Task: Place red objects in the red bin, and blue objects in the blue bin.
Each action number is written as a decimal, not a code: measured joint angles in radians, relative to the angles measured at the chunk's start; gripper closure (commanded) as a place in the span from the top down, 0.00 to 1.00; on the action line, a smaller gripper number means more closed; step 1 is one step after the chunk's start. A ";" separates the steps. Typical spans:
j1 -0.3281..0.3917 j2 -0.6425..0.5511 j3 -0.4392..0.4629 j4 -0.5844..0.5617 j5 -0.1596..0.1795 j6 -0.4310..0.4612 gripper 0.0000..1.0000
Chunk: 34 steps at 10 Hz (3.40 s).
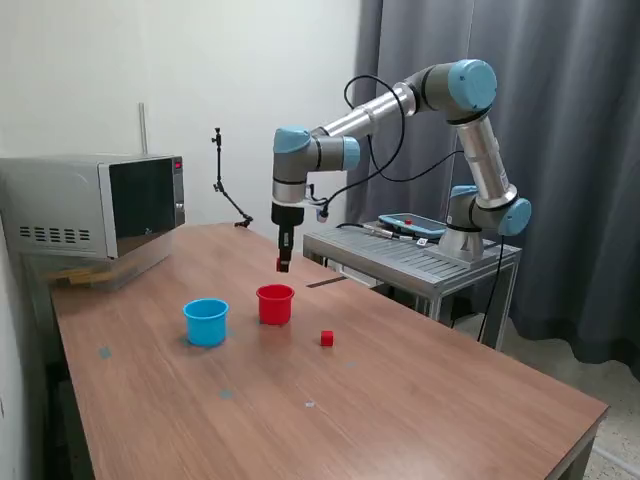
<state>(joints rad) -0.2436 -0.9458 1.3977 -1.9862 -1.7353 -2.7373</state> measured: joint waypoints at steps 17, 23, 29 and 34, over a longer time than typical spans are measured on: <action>0.222 0.006 0.072 0.036 0.132 0.034 1.00; 0.216 0.040 0.131 -0.080 0.135 0.031 1.00; 0.183 0.090 0.133 -0.137 0.134 0.024 1.00; 0.170 0.107 0.133 -0.175 0.135 0.002 1.00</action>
<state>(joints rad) -0.0740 -0.8388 1.5307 -2.1617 -1.6006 -2.7351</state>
